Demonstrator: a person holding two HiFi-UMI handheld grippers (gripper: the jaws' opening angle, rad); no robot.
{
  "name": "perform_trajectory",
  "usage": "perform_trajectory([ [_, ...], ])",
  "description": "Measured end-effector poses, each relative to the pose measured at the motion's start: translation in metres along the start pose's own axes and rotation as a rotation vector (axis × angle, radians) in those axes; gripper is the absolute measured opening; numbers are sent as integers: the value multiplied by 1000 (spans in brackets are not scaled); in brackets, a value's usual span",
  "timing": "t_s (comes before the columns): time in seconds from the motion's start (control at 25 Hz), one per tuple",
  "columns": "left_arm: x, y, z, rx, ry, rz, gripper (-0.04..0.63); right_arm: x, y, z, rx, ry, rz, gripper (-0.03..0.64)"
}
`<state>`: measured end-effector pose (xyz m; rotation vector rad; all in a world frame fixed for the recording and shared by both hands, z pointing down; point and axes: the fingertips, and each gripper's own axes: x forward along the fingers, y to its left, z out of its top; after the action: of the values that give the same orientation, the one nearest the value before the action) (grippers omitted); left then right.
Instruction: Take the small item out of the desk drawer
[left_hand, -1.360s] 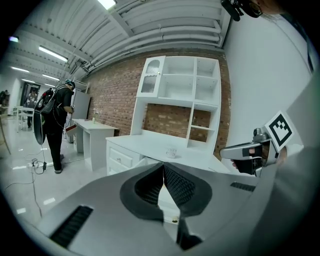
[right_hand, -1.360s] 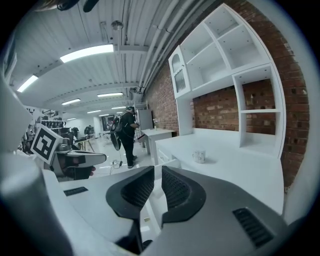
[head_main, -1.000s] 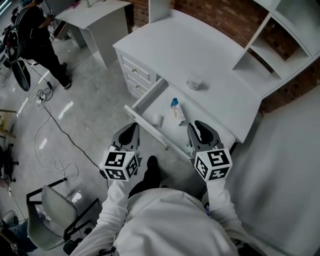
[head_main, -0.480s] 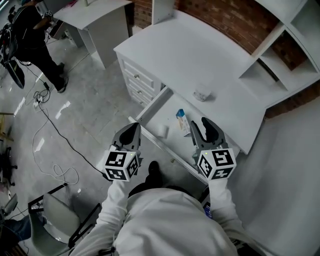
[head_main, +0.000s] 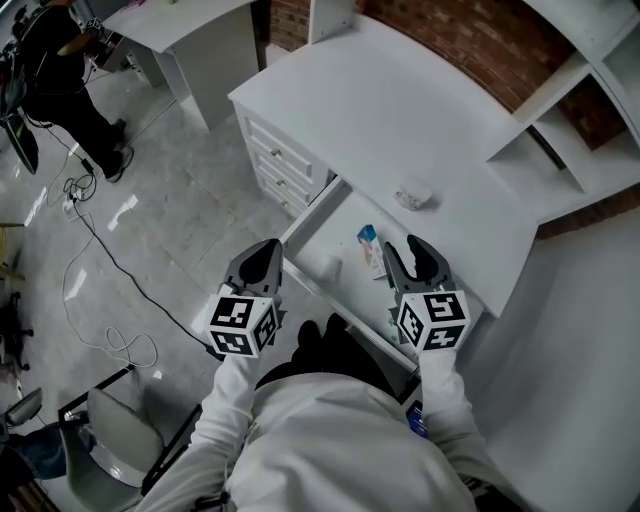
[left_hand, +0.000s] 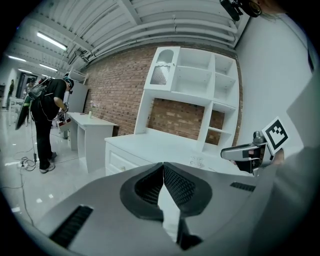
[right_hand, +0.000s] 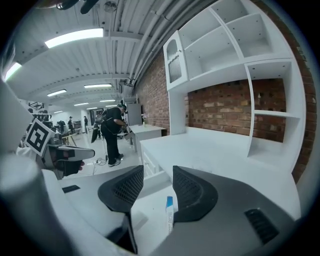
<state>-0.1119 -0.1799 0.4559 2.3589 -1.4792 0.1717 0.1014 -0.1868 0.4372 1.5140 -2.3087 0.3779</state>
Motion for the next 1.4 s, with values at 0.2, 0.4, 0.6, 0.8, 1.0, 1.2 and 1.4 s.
perform_trajectory([
  [0.2,9,7,0,2,17,4,20,20,-8,-27,9,87,4,195],
  [0.4,17,14,3,3,18,17,20,43,-16,-58,13,192,21,195],
  [0.6,23,22,4,-2,19,30,20,67,-24,-89,7,301,13,198],
  [0.8,30,25,4,-4,26,37,20,86,-28,-121,9,414,31,217],
  [1.0,35,28,2,-12,39,46,20,98,-29,-156,0,540,56,218],
  [1.2,38,31,0,-18,49,50,20,103,-33,-185,0,641,41,216],
  [1.4,41,31,-1,-19,55,48,20,104,-36,-201,-9,708,27,211],
])
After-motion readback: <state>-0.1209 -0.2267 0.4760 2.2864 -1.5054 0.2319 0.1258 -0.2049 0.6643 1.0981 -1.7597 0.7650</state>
